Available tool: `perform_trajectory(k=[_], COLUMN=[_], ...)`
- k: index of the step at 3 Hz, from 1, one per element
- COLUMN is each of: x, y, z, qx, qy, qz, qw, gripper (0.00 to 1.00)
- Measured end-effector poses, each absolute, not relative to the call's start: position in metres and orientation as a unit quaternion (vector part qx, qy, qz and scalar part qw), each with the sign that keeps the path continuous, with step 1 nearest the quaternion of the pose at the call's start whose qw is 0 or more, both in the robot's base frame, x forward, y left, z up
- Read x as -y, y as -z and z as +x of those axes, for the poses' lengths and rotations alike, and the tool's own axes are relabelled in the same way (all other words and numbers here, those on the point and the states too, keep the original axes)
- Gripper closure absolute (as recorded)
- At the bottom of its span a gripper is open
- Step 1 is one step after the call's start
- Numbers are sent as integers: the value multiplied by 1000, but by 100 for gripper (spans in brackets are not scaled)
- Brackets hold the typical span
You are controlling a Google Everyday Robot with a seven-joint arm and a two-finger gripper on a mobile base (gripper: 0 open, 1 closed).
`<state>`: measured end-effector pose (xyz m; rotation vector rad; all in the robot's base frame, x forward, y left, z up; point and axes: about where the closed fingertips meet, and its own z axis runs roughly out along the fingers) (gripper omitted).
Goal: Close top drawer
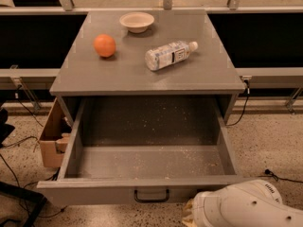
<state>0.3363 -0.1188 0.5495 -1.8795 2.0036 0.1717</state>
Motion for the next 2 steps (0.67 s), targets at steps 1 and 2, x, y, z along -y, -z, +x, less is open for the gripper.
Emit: perform_trajectory(k=[1, 2], x=[131, 151], y=[-542, -543], z=[360, 396], qx=[-721, -723], qy=[-58, -46], qz=[-659, -652], qw=[208, 223], gripper=[100, 100])
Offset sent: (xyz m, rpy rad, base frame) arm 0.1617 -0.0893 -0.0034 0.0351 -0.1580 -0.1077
